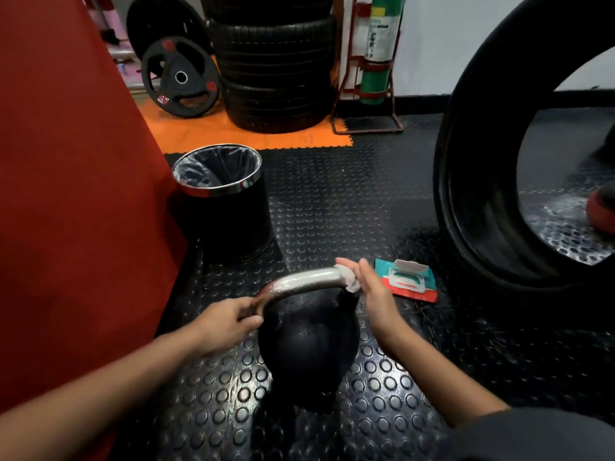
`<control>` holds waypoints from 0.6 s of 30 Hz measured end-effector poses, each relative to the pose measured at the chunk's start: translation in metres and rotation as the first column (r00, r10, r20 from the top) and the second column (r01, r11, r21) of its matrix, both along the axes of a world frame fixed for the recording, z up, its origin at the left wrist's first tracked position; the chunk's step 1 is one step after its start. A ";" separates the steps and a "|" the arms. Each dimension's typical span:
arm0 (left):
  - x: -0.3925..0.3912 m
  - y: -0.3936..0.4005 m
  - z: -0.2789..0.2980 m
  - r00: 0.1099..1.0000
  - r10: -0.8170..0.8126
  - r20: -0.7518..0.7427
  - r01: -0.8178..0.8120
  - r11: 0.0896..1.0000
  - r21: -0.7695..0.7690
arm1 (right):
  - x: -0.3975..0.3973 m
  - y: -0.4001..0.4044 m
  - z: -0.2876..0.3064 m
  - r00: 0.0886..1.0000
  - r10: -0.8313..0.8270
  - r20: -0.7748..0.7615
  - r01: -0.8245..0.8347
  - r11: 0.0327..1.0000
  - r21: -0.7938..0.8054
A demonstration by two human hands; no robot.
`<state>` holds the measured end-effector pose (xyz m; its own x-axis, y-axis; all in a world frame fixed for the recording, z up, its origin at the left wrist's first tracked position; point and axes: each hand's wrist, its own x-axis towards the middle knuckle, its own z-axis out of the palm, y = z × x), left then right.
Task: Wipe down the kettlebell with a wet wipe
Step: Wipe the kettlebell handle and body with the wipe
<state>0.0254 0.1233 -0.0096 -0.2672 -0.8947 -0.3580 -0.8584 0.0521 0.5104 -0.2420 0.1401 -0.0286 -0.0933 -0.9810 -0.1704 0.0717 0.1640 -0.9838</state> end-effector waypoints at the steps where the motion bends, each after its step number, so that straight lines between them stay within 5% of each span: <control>1: 0.002 -0.002 0.011 0.998 -0.050 0.037 0.050 0.999 0.016 | 0.002 0.002 -0.004 0.999 -0.019 -0.042 0.018 1.000 -0.016; 7: 0.009 -0.014 0.028 0.983 -0.071 -0.168 0.106 0.971 0.212 | -0.001 -0.004 0.003 0.993 0.000 -0.122 0.011 0.996 0.088; 12: 0.002 -0.008 -0.025 0.963 0.127 -0.239 -0.090 0.983 0.159 | 0.001 -0.010 0.011 0.973 0.058 -0.221 -0.048 0.998 0.049; 15: -0.021 0.002 -0.050 0.858 0.362 -0.363 -0.349 0.931 0.104 | 0.010 0.006 0.009 0.887 0.047 -0.459 -0.129 0.980 -0.150; 18: -0.041 0.007 -0.064 0.721 0.491 -0.489 -0.502 0.856 0.121 | 0.012 0.021 -0.005 0.878 -0.007 -0.479 -0.127 0.961 -0.246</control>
<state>-0.0160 0.1300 -0.0741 0.0851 -0.9542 -0.2869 -0.4003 -0.2964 0.8671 -0.2298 0.1612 -0.0341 -0.0362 -0.9891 0.1428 -0.4126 -0.1154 -0.9036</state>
